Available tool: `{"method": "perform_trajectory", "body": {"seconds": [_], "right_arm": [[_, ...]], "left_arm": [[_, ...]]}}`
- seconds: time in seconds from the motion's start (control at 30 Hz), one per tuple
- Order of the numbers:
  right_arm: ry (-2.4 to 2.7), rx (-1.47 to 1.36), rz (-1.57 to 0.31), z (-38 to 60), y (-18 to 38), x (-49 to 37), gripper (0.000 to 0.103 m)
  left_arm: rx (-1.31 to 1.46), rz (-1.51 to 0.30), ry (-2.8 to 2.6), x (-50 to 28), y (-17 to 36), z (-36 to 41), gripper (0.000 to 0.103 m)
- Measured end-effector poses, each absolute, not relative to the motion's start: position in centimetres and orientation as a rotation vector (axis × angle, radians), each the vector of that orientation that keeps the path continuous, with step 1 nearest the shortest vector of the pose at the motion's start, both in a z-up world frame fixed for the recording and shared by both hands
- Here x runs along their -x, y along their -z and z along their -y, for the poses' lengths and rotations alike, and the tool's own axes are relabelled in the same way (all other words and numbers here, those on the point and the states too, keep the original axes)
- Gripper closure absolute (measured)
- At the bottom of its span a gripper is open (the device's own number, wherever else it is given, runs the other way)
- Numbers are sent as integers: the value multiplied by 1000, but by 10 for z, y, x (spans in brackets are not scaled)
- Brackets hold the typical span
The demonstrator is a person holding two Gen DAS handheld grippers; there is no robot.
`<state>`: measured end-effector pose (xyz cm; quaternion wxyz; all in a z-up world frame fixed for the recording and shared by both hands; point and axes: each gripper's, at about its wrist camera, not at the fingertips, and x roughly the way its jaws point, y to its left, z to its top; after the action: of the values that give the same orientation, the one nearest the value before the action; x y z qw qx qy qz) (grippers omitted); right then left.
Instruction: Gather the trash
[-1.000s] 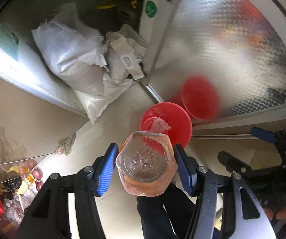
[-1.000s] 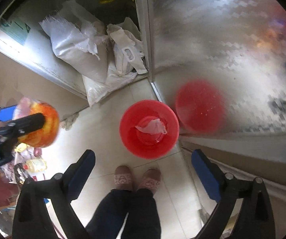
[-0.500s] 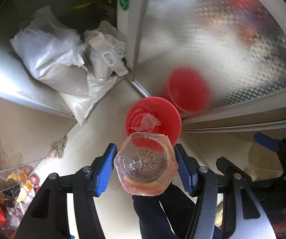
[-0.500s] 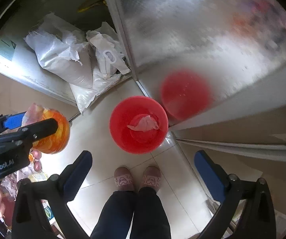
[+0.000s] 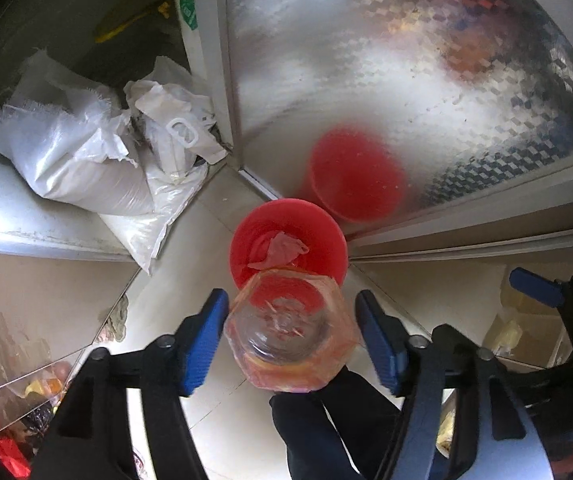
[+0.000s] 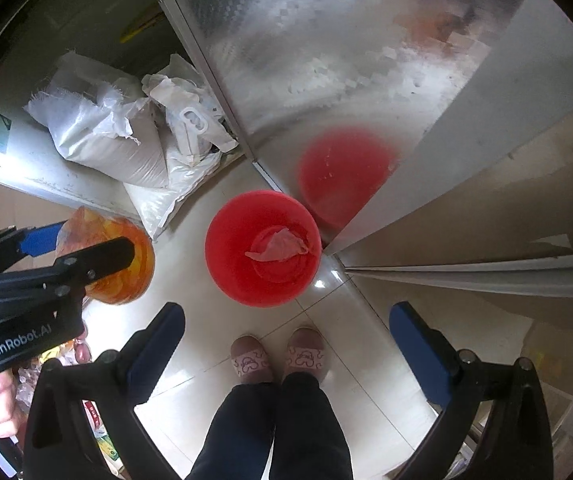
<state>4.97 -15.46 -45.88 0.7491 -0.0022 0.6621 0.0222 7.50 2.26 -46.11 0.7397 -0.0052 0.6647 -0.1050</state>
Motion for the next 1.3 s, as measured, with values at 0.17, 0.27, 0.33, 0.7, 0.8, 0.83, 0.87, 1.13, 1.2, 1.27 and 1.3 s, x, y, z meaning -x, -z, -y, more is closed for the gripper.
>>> {"method": "perform_trajectory", "body": {"seconds": [0.17, 0.27, 0.33, 0.7, 0.8, 0.83, 0.87, 1.13, 1.2, 1.27, 1.3], "right_arm": [[-39, -1, -1459, 156, 461, -48, 1], [-43, 2, -1461, 156, 461, -48, 1], [-46, 2, -1462, 155, 460, -48, 1], [-140, -9, -1395, 120, 403, -44, 1], [-181, 20, -1370, 105, 373, -41, 1], [-191, 30, -1360, 100, 360, -40, 1], [-196, 39, -1353, 97, 348, -39, 1], [-180, 10, -1219, 93, 240, -39, 1], [-154, 25, -1152, 96, 210, -40, 1], [-149, 46, -1090, 97, 183, -40, 1], [-148, 60, -1063, 98, 171, -39, 1]], "left_arm": [[6, -1461, 256, -78, 460, -24, 32], [5, -1458, 245, -77, 460, -28, 32], [20, -1455, 234, -76, 456, -32, 32], [-9, -1357, 117, -45, 373, -78, 18], [5, -1313, 100, -36, 338, -96, 17], [10, -1300, 95, -34, 326, -101, 16], [16, -1289, 88, -33, 313, -106, 15], [6, -1189, 102, -29, 215, -122, 0], [22, -1148, 121, -29, 189, -122, 0], [29, -1119, 140, -32, 168, -119, 0], [23, -1101, 147, -34, 156, -116, 0]]}}
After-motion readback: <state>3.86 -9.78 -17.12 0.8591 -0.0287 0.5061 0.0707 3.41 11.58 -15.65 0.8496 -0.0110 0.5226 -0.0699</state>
